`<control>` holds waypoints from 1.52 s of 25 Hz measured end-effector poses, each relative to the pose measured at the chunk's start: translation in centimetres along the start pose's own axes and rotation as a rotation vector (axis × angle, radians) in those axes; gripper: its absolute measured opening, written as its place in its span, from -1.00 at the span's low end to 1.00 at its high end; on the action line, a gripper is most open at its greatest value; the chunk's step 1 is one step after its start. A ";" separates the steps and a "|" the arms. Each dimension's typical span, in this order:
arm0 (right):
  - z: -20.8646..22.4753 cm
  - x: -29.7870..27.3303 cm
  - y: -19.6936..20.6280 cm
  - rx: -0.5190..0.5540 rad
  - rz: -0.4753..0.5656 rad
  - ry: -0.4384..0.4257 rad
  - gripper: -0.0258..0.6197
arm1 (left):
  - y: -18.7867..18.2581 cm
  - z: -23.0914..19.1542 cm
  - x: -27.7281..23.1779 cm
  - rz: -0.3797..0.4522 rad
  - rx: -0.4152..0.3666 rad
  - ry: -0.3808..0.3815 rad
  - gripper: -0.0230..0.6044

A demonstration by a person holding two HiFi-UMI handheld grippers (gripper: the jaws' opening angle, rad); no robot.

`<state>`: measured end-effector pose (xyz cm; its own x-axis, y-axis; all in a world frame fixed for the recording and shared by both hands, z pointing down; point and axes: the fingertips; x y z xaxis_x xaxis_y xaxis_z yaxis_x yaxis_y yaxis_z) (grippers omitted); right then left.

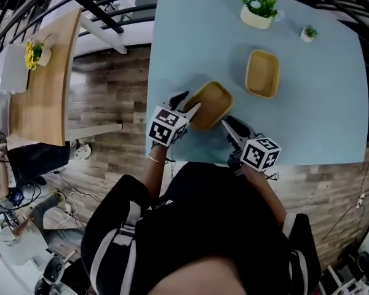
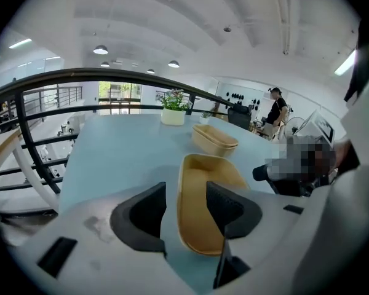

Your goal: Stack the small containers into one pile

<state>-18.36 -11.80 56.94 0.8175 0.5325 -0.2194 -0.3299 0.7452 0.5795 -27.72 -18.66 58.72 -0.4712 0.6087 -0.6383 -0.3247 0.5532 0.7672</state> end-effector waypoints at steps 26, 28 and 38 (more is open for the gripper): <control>-0.1 0.0 -1.2 0.007 0.075 0.085 -0.40 | -1.1 3.8 0.7 0.045 0.066 0.145 -0.35; 0.1 0.7 -2.3 0.022 0.096 0.089 -0.40 | -1.9 4.5 0.6 0.061 0.076 0.148 -0.35; 2.2 4.6 -8.2 0.067 0.143 0.070 -0.42 | -6.4 8.0 -1.4 0.101 0.128 0.116 -0.35</control>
<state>-10.81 -16.36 52.89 0.7290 0.6595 -0.1832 -0.4066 0.6326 0.6591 -18.39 -18.49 54.19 -0.5899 0.5994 -0.5410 -0.1673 0.5647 0.8082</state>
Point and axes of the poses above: the fingertips, and each gripper's own axes: x backward along the fingers, z to its right, y out of its underside, and after that the axes turned 15 degrees about -y, right-handed
